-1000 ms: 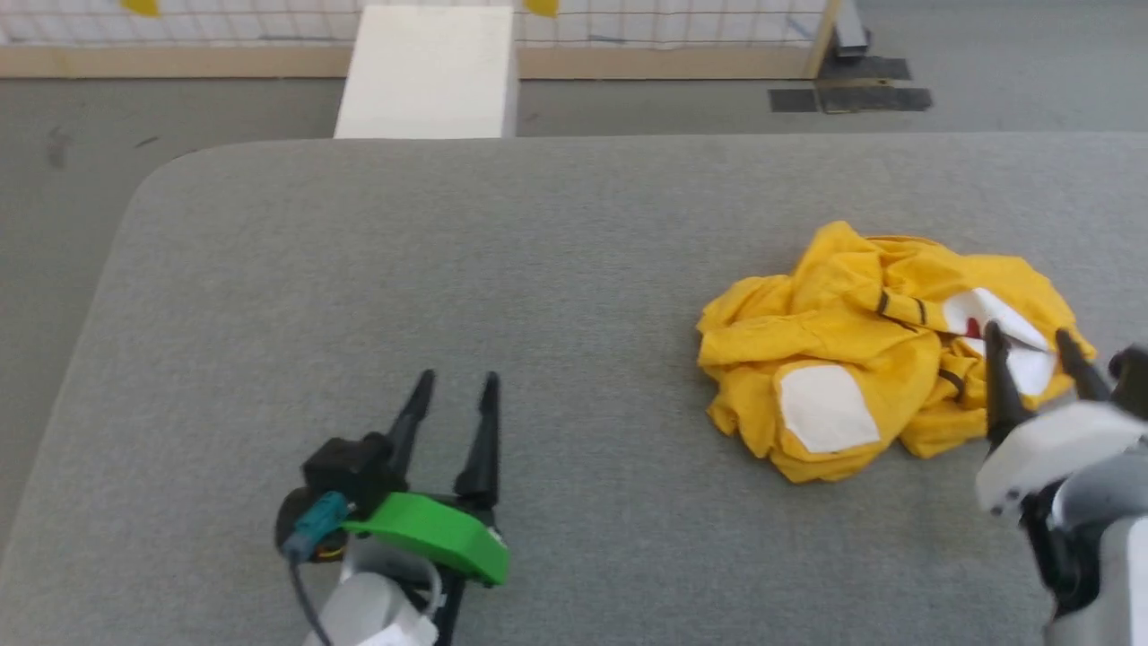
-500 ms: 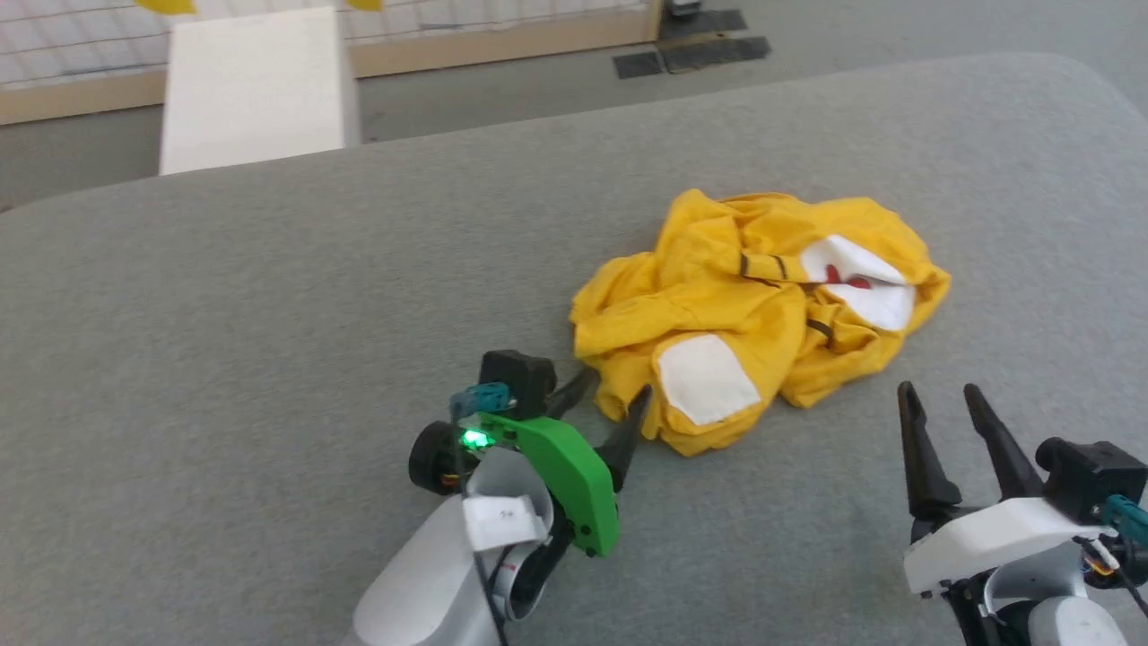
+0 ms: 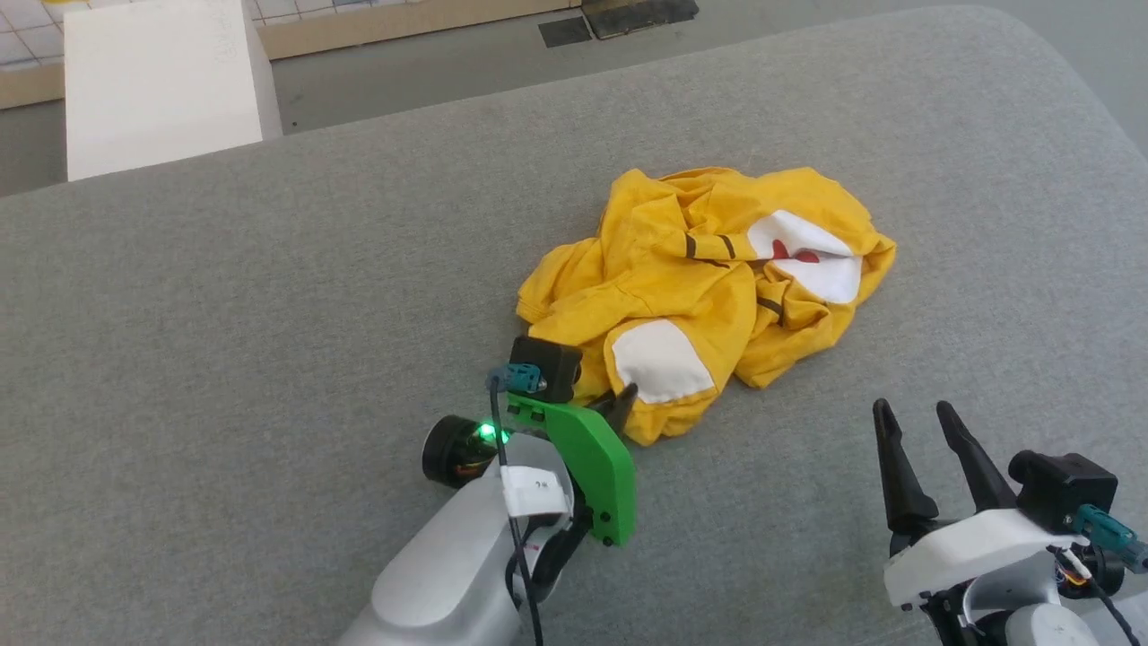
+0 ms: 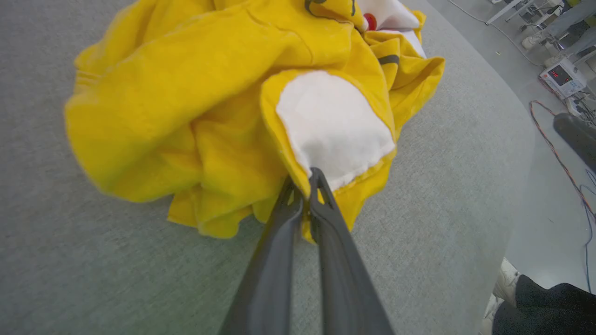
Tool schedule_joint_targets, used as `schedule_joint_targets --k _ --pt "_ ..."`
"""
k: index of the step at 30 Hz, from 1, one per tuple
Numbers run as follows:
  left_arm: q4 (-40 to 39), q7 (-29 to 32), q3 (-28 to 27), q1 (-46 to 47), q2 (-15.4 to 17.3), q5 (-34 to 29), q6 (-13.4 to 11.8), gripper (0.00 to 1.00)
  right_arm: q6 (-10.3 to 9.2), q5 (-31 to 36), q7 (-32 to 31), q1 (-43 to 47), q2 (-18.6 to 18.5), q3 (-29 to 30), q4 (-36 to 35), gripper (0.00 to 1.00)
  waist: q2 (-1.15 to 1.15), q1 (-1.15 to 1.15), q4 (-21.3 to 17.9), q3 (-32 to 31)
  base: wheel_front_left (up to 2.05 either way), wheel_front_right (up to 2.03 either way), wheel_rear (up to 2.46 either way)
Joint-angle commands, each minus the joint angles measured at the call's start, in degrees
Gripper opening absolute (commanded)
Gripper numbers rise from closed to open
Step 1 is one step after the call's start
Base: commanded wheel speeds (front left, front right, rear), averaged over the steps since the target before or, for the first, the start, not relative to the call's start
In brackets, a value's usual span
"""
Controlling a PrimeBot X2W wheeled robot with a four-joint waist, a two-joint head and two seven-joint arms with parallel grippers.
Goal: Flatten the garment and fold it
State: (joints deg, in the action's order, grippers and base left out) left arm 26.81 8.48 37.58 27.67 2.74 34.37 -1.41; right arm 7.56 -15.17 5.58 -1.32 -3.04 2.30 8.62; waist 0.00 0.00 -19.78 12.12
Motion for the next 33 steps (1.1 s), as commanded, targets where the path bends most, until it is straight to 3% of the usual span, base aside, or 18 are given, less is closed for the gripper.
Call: schedule_joint_targets --k 1,6,10,17,23,24,25,28,33 --pt "-0.34 -1.23 -0.33 1.2 0.16 -0.03 -0.26 0.0 -0.08 -0.27 0.39 -1.04 0.15 -0.03 0.14 1.0 0.0 0.0 0.77 -0.33 0.0 0.0 0.0" --pt "-3.36 -6.91 -3.42 0.05 1.0 0.5 -1.83 0.0 -0.08 0.12 0.24 -0.92 0.16 0.73 -0.06 1.0 0.0 0.0 2.97 -1.62 0.0 0.0 0.0" --pt "-9.76 -10.84 -7.33 -3.21 3.64 1.37 -4.28 0.0 -0.08 0.85 -0.27 -0.3 0.16 1.68 -0.69 1.0 0.0 0.0 5.67 -2.94 0.0 0.0 0.0" --pt "-21.89 -11.93 -15.72 -12.85 11.8 1.52 -13.09 0.0 -0.08 1.55 -1.76 0.7 0.16 2.09 -2.13 1.0 0.0 0.0 10.63 -4.34 0.0 0.0 0.0" --pt "-23.33 -7.26 -19.63 -21.64 16.25 1.83 -20.72 0.0 -0.08 2.31 -4.45 1.38 0.16 1.29 -3.07 1.0 0.0 0.0 13.71 -4.94 0.0 0.0 0.0" --pt "-23.31 -6.42 -19.84 -22.6 16.15 2.49 -21.18 0.13 -0.08 2.54 -5.25 1.52 0.16 1.06 -3.14 1.0 0.0 0.0 14.11 -5.01 0.0 0.0 0.0" --pt "-23.51 -5.86 -19.79 -23.44 16.14 3.03 -21.15 1.0 -0.08 2.88 -6.26 1.67 0.16 0.55 -3.31 1.0 0.0 0.0 14.53 -5.06 0.0 0.0 0.0" --pt "-24.83 -8.17 -20.26 -24.38 14.78 4.9 -19.04 1.0 -0.08 3.18 -8.84 2.07 0.16 -1.39 -4.34 1.0 0.0 0.0 15.58 -5.07 0.0 0.0 0.0" --pt "-24.63 -18.67 -20.62 -24.38 12.89 4.04 -14.29 1.0 -0.08 4.01 -15.38 2.57 0.05 -8.01 -6.26 1.0 0.0 0.0 17.04 -4.59 0.0 0.0 0.0"
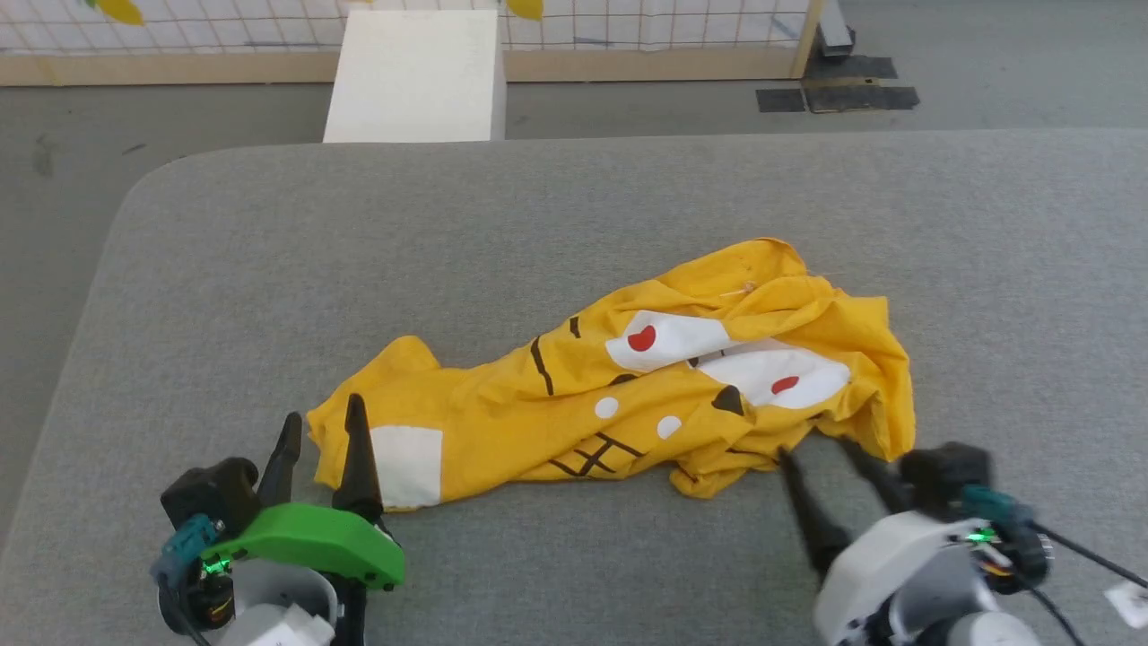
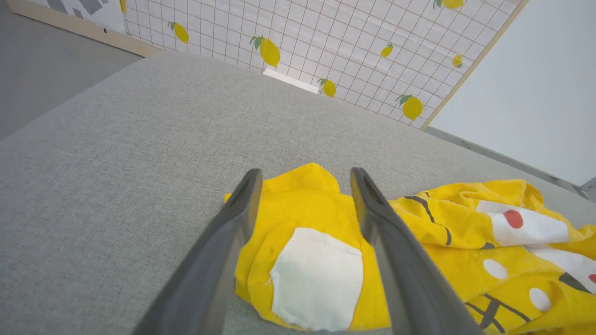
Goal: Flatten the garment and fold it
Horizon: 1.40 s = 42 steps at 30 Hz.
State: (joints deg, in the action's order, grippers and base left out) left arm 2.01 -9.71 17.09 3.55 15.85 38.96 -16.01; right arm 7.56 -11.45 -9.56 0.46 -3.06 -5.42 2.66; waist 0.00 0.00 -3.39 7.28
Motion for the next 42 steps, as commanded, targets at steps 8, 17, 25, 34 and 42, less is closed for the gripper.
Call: schedule_joint_targets --k 8,17,25,34,42 --pt "0.22 -5.24 -2.03 2.88 -4.73 -8.06 4.77 1.0 -0.08 4.36 -10.18 -3.75 -1.16 -9.64 2.19 1.0 0.0 0.0 3.39 3.71 0.0 0.0 0.0" --pt "0.96 -5.28 -6.9 4.24 -10.51 -14.51 11.06 1.0 -0.08 8.1 -22.09 -10.16 -1.52 -11.63 7.86 0.41 0.0 0.0 6.27 7.71 0.0 0.0 0.0" --pt "3.71 -5.28 -11.15 3.24 -12.36 -16.4 13.2 1.0 -0.08 5.87 -19.25 -6.02 -0.92 0.42 0.95 0.0 0.0 0.0 4.34 4.71 0.0 0.0 0.0" --pt "4.95 -5.29 -12.31 1.83 -12.78 -17.61 14.33 1.0 -0.08 8.71 -21.01 2.3 0.09 24.89 -17.27 0.0 0.0 0.0 -0.61 1.21 0.0 0.0 0.0" --pt "6.35 -5.29 -11.49 1.95 -12.89 -17.85 14.98 1.0 -0.08 5.45 -29.1 6.87 0.17 36.56 -11.01 0.0 0.0 0.0 -2.93 0.65 0.0 0.0 0.0"
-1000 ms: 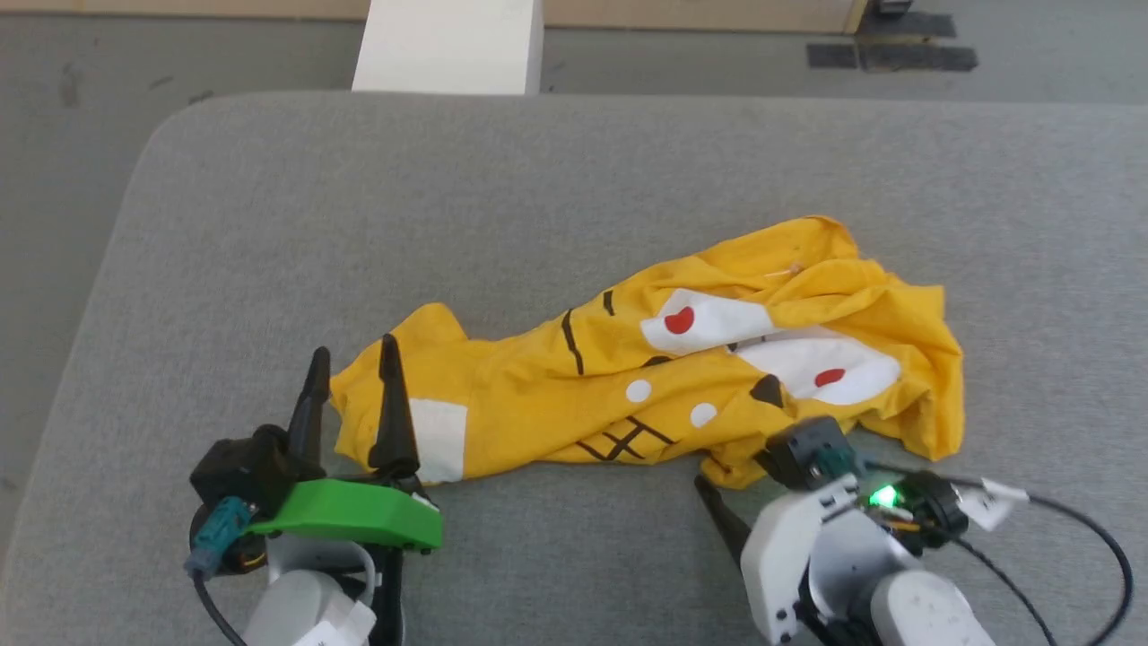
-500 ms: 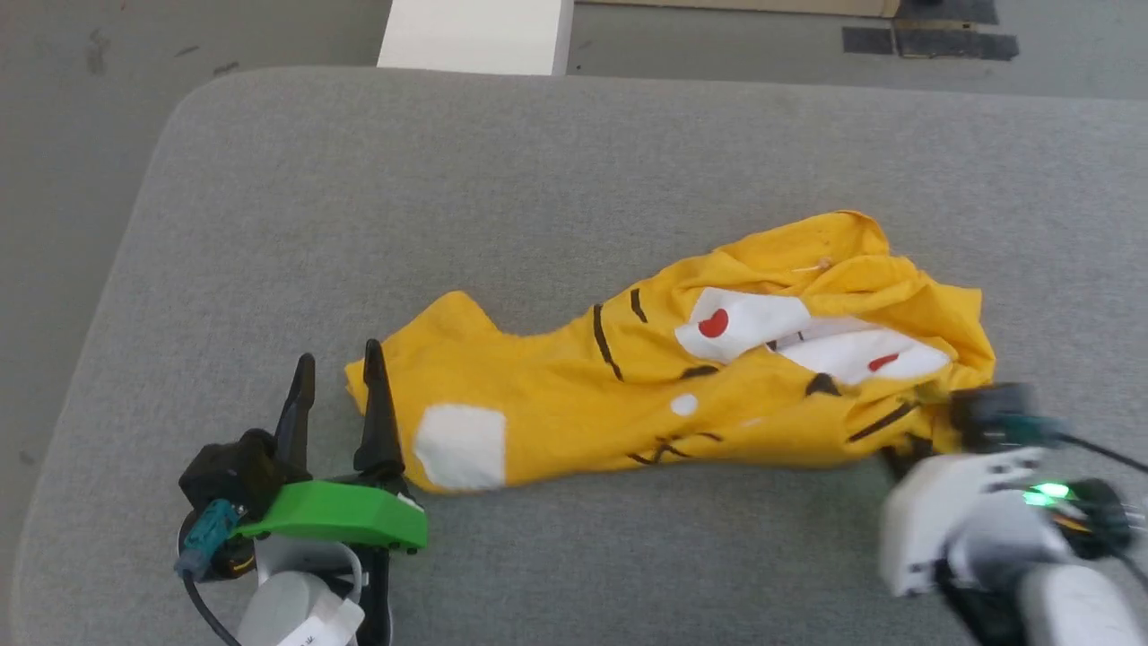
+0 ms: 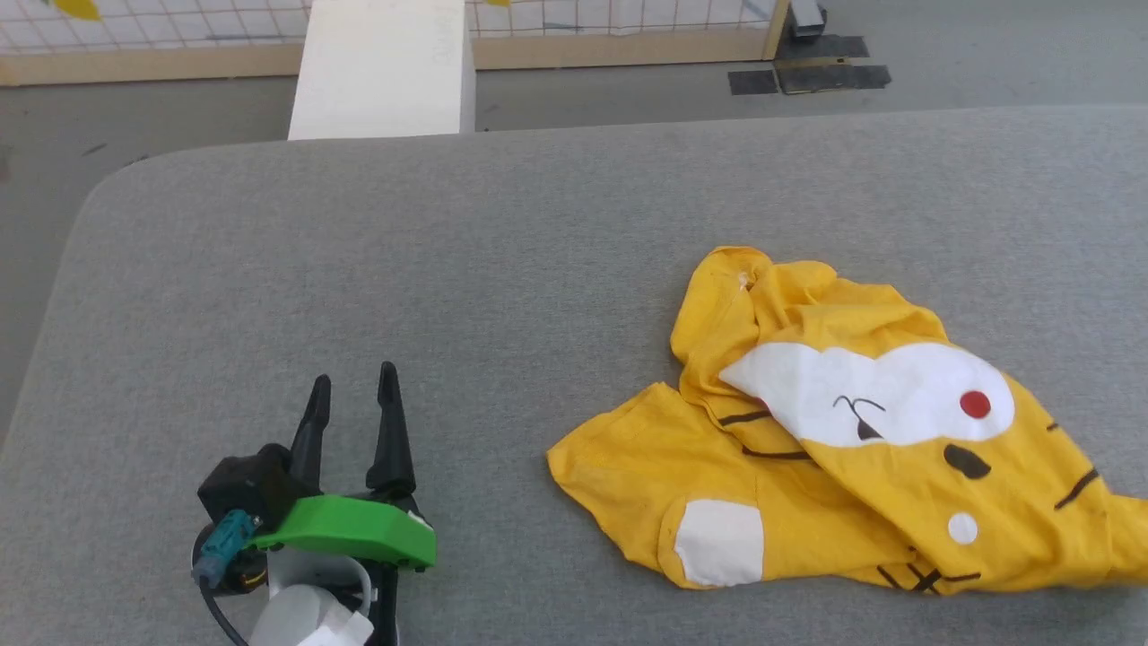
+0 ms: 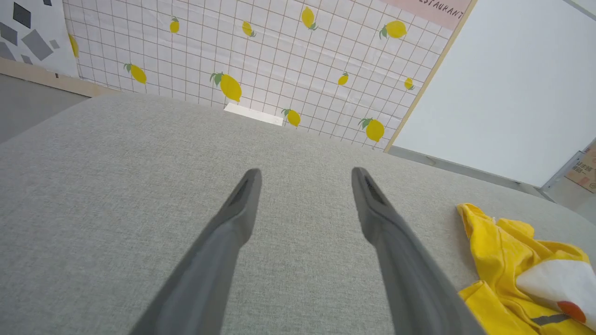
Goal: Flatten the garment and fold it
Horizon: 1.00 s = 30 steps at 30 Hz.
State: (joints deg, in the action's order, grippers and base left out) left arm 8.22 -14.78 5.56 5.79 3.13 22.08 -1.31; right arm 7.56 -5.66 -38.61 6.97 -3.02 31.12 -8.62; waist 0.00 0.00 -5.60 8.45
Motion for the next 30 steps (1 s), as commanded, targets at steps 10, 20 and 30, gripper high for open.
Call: schedule_joint_targets --k 10,20,30 --pt "3.22 0.82 3.89 0.56 -0.21 -1.39 1.14 1.0 -0.08 -5.88 15.63 -2.19 0.13 0.66 6.92 1.0 0.0 0.0 -1.35 -1.13 0.0 0.0 0.0" --pt "7.1 13.33 13.25 3.88 -0.24 0.98 -0.16 1.0 -0.08 -3.81 27.33 -0.96 0.13 -8.77 1.69 1.0 0.0 0.0 -2.8 -1.98 0.0 0.0 0.0" --pt "14.78 34.31 19.95 9.83 -0.23 0.89 -5.09 1.0 -0.08 -4.89 27.94 -1.09 0.14 -15.95 3.85 1.0 0.0 0.0 -4.24 -0.97 0.0 0.0 0.0"
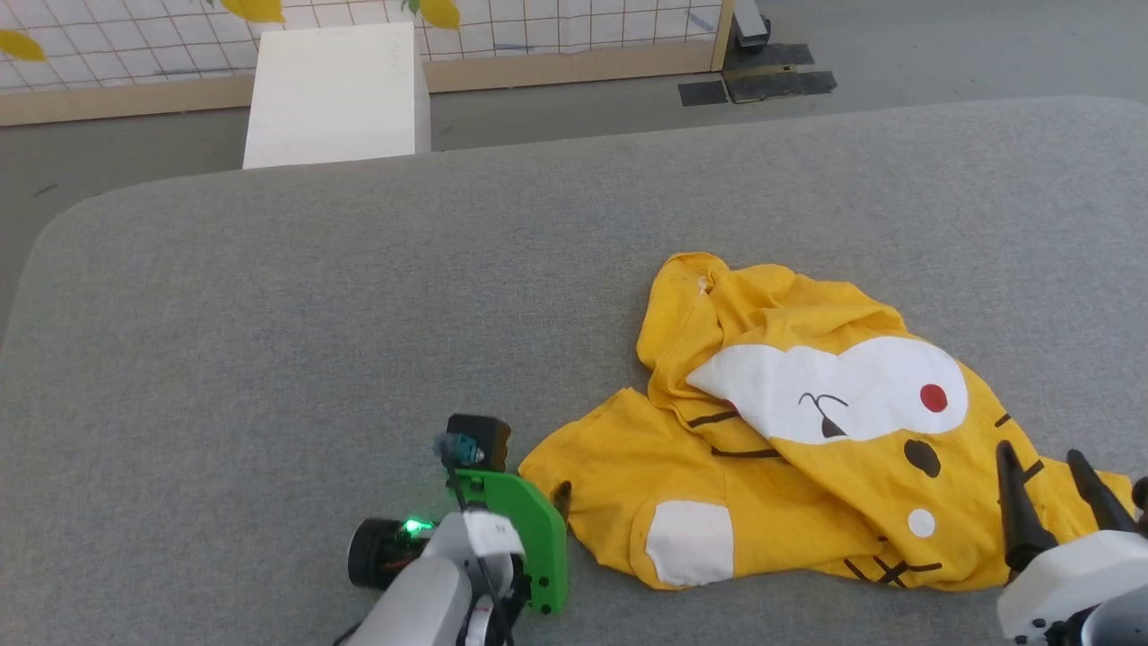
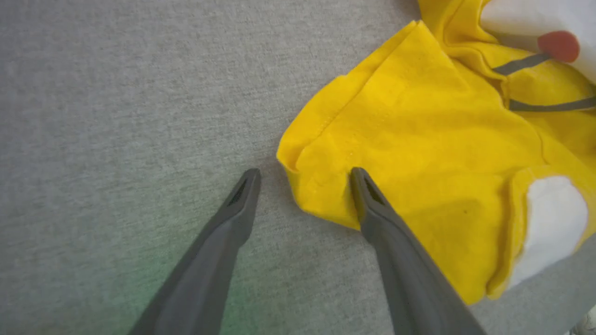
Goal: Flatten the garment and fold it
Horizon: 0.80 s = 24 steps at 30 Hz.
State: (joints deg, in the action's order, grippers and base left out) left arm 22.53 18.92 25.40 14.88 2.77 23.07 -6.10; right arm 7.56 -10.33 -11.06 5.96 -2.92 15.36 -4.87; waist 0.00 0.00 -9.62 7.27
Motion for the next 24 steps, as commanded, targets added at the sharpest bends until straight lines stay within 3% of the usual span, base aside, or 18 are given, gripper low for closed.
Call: schedule_joint_targets --k 1,2,3,4,7,11,15,22,23,24 --pt "0.88 2.1 0.39 0.89 0.12 0.02 -0.44 1.0 -0.08 -0.31 0.43 -0.21 0.04 -0.64 0.22 1.0 0.0 0.0 -0.32 0.32 0.0 0.0 0.0" --pt "1.29 3.88 0.83 0.98 0.19 0.16 -0.37 1.0 -0.08 -0.48 0.43 -0.34 0.04 -1.18 0.37 1.0 0.0 0.0 -0.42 0.44 0.0 0.0 0.0" --pt "1.38 4.96 1.19 1.01 0.33 0.27 -0.08 0.41 -0.08 -0.49 0.46 -0.45 0.04 -1.54 0.46 1.0 0.0 0.0 -0.49 0.52 0.0 0.0 0.0" --pt "1.04 5.23 1.28 1.03 0.52 0.4 0.15 0.0 -0.08 -0.49 0.5 -0.59 0.04 -1.99 0.57 1.0 0.0 0.0 -0.54 0.63 0.0 0.0 0.0" --pt "-1.13 1.63 -0.64 0.41 0.91 1.29 -0.22 0.0 -0.08 -0.77 0.69 -0.95 0.04 -2.79 0.82 1.0 0.0 0.0 -0.44 0.93 0.0 0.0 0.0" --pt "-4.81 -7.13 -6.05 -1.99 2.71 2.12 -2.96 0.0 -0.08 -0.6 1.13 -1.32 0.04 -3.29 1.27 1.0 0.0 0.0 0.46 1.04 0.0 0.0 0.0" --pt "-7.95 -12.08 -11.13 -5.45 5.09 3.22 -5.55 0.0 -0.08 -0.52 1.36 -1.46 0.04 -3.08 1.73 1.0 0.0 0.0 2.24 0.76 0.0 0.0 0.0" --pt "-11.45 -15.34 -17.01 -10.63 7.7 4.97 -8.76 0.0 -0.08 0.73 1.03 -2.09 0.04 -2.49 2.41 1.0 0.0 0.0 5.99 0.42 0.0 0.0 0.0" --pt "-11.52 -15.66 -17.52 -11.08 7.59 5.58 -8.7 0.41 -0.08 1.15 0.82 -2.25 0.04 -2.62 2.63 1.0 0.0 0.0 6.44 0.44 0.0 0.0 0.0" --pt "-11.56 -15.91 -17.66 -11.39 7.44 5.92 -8.58 1.0 -0.08 1.5 0.73 -2.36 0.04 -2.8 2.79 1.0 0.0 0.0 6.81 0.44 0.0 0.0 0.0"
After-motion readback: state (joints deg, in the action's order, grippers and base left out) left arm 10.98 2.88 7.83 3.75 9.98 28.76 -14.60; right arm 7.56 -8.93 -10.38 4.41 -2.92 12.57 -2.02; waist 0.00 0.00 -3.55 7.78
